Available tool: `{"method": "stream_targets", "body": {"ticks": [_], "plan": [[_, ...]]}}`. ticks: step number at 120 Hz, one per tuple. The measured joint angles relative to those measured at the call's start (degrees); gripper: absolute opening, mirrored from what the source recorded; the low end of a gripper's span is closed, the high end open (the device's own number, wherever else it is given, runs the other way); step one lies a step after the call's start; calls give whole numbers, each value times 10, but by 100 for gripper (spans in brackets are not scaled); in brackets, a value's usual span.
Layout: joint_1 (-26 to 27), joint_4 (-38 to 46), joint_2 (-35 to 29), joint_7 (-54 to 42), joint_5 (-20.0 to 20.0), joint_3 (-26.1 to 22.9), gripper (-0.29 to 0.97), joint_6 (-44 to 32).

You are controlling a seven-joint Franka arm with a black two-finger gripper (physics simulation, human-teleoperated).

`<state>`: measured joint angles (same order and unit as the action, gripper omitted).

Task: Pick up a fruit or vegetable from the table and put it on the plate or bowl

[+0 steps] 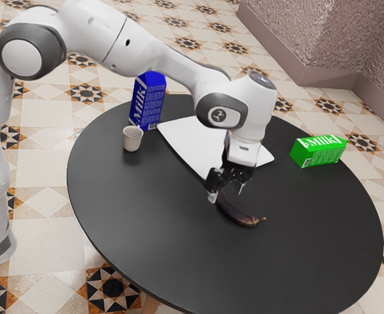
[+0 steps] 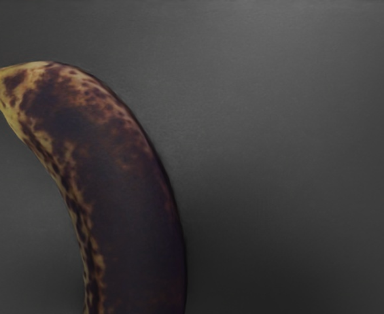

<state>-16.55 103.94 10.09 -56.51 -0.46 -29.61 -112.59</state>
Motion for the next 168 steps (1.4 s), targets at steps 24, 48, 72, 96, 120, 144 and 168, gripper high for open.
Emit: {"method": "stream_targets", "body": {"ticks": [24,48,72,96,120,144,168], "plan": [[0,0,19,3,0,0,68,-5],[0,0,34,7,-1,0,68,-10],[0,0,40,10,-2,0,68,-14],[0,0,50,12,-2,0,68,-18],[1,1,51,14,-9,0,57,-22],[0,1,51,15,-17,0,35,-26],[0,1,48,20,-17,1,19,-28]]}}
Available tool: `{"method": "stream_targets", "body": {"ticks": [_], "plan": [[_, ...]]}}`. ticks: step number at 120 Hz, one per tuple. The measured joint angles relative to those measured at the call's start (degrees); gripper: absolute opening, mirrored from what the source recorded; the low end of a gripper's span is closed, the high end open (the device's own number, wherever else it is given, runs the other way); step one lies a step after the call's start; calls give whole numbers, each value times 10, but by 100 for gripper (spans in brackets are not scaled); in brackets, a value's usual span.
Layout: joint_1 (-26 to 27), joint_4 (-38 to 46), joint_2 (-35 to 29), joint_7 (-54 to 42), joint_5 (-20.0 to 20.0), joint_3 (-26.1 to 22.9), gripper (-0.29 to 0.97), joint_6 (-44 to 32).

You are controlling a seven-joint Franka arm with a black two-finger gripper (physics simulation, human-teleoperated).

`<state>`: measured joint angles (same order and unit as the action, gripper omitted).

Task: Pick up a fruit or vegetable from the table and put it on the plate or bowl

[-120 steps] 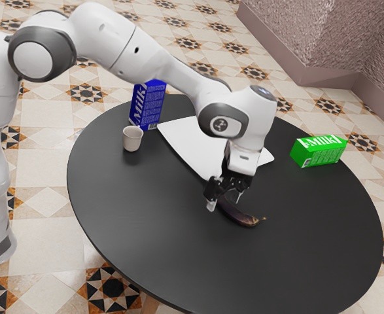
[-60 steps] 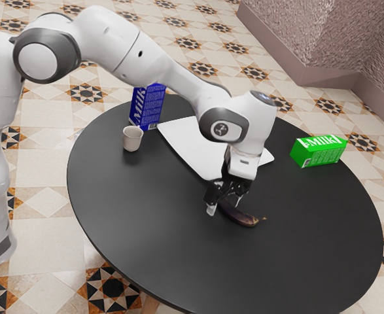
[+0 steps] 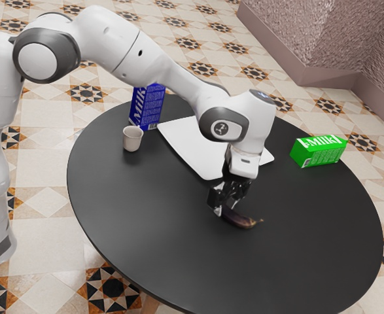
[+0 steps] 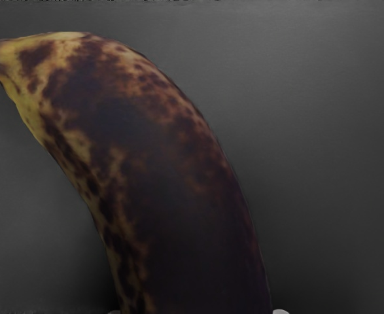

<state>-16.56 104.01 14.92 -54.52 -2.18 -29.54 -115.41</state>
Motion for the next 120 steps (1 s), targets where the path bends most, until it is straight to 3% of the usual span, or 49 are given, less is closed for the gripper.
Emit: {"method": "stream_targets", "body": {"ticks": [120], "plan": [[-24,-19,-38,14,12,4,11,3]]}}
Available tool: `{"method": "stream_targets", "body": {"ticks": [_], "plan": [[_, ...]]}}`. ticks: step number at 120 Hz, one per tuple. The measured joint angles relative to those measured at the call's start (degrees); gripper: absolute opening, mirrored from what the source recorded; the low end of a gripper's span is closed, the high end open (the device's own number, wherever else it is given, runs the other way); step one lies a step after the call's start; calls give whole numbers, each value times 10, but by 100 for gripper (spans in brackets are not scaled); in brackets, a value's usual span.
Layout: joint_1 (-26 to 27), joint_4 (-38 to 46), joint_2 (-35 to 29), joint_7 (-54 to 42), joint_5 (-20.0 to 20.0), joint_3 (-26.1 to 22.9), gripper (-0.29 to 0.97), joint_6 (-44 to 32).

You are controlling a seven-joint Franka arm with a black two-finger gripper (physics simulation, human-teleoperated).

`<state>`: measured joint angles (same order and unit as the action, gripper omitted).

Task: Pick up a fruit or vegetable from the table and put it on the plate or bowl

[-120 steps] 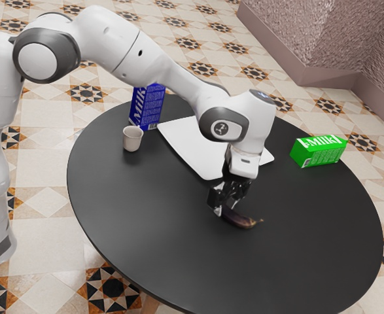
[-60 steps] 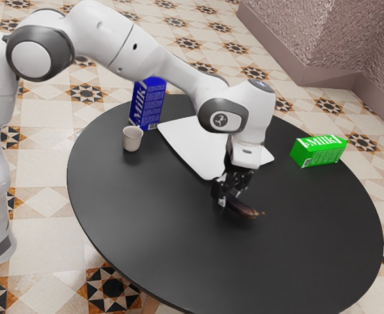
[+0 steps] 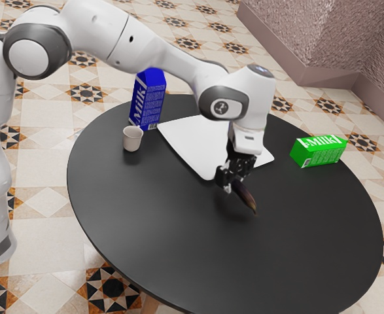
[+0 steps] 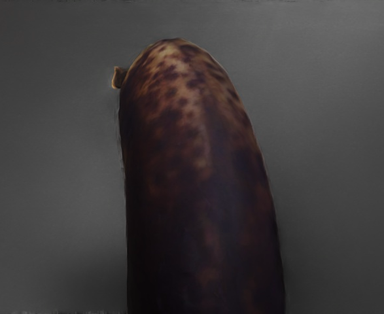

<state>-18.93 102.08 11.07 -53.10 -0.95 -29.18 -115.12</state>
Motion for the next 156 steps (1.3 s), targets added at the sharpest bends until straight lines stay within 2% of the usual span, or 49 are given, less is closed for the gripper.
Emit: {"method": "stream_targets", "body": {"ticks": [21,42,72,96,110,123,130,138,142,149,156], "plan": [[-24,-27,-13,1,7,-4,10,9],[-107,-108,-10,8,45,-39,11,48],[-194,-191,70,19,92,-46,10,97],[-205,-208,111,25,109,-45,10,111],[-205,-209,112,27,114,-43,40,115],[-200,-208,104,29,118,-44,55,117],[-184,-205,81,32,127,-43,59,118],[-129,-182,5,48,161,-36,63,120],[-54,-177,-34,68,180,9,64,131],[121,-181,-70,113,193,136,65,156],[206,-194,-80,156,185,191,66,175]]}}
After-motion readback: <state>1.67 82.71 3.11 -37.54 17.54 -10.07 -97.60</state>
